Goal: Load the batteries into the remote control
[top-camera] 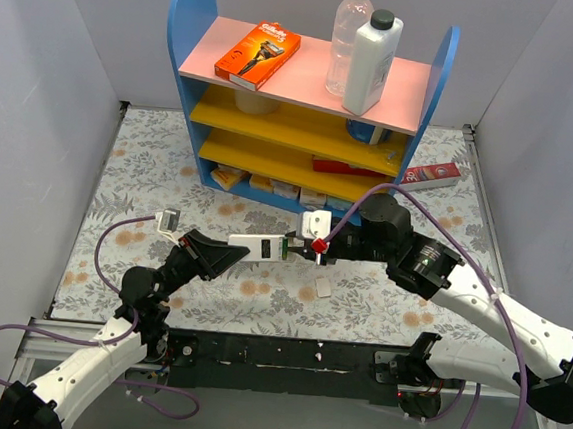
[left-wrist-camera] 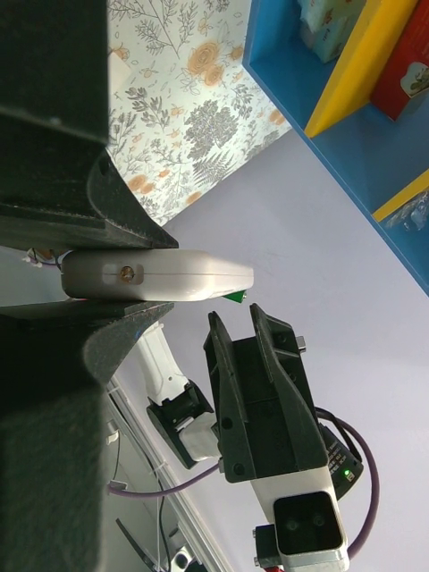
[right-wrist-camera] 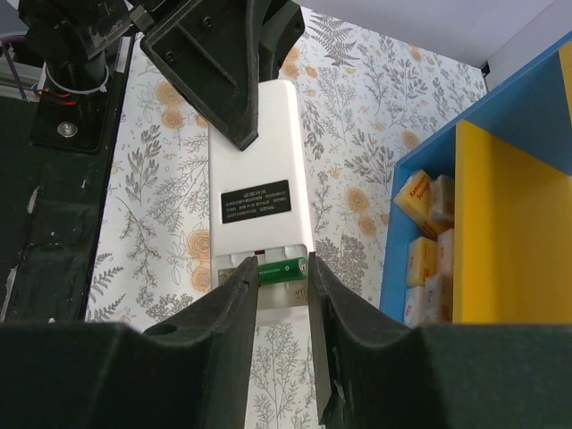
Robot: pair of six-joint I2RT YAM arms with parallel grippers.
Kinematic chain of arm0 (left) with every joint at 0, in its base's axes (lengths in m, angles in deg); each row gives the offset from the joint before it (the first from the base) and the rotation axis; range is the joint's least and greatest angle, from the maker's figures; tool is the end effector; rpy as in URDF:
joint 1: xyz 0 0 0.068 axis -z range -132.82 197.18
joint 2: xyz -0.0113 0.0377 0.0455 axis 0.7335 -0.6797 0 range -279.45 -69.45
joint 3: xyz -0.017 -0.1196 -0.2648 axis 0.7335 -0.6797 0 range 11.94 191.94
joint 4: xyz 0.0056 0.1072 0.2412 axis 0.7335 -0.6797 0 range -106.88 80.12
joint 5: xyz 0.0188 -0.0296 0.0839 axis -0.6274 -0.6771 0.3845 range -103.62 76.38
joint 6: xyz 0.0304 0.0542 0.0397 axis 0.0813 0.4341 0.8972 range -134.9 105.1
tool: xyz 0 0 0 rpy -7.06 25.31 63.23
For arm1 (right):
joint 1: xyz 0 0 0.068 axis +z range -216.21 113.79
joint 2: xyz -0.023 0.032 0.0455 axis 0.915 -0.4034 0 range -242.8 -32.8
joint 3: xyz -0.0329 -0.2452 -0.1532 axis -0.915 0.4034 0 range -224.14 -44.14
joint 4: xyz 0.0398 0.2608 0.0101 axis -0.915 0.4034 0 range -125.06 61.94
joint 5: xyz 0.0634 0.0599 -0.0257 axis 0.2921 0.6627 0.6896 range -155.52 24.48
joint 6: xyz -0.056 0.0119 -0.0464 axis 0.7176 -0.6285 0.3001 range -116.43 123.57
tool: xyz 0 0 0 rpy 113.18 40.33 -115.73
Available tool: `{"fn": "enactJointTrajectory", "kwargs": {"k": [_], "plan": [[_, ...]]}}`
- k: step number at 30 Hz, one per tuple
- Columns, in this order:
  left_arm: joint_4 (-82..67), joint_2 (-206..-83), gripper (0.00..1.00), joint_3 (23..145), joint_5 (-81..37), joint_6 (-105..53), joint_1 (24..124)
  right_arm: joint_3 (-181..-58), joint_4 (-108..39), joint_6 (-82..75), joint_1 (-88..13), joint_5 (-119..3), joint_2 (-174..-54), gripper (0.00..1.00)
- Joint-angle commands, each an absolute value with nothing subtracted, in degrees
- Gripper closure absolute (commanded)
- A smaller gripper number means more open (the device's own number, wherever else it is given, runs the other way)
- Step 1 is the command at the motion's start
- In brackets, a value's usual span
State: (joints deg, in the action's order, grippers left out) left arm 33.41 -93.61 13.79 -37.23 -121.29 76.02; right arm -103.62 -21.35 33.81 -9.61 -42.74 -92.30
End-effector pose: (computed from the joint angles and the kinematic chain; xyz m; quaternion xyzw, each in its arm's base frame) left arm 0.1070 -0.0871 0.2375 -0.2158 0.5379 -0.7900 0.2000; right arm 0.1184 0.2230 0.3860 -0.6186 0.4762 0.2893 0.5540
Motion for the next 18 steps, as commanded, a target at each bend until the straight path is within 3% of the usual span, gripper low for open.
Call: {"fn": "enactJointTrajectory", "kwargs": {"k": [1, 18], "plan": [[34.77, -93.53, 1.0, 0.34, -37.96, -120.54, 76.01, -106.19, -22.05, 33.9, -9.96, -41.35, -92.83, 0.66], [36.44, -92.3, 1.0, -0.01, -38.05, -121.24, 76.1, -104.96, -21.79, 33.63, -10.66, -41.35, -93.62, 0.8]]}}
